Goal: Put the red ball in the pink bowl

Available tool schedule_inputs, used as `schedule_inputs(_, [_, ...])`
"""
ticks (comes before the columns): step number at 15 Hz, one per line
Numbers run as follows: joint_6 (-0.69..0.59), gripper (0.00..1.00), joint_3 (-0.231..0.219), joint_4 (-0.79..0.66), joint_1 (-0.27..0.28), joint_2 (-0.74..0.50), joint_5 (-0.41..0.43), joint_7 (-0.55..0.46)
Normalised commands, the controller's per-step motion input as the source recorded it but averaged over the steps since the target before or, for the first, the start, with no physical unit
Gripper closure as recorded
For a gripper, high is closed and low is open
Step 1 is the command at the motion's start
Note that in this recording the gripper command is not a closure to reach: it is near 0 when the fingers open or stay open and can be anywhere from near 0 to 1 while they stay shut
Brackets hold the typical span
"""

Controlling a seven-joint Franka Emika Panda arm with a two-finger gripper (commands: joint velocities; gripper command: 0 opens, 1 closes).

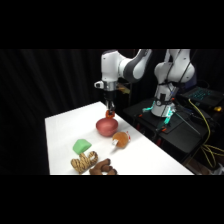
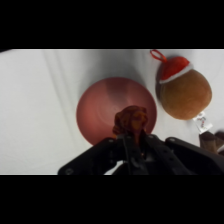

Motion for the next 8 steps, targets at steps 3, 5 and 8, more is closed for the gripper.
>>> schedule_inputs(3, [0.38, 0.29, -0.032, -0.02, -0.050, 0.20, 0.291, -0.32])
schedule_inputs(5, [0.20, 0.00, -0.025, -0.01, -0.065, 0.13, 0.162, -0.26])
schedule_inputs(8, [0.04, 0.00, -0.005, 0.06, -0.053, 0.02, 0.137, -0.25])
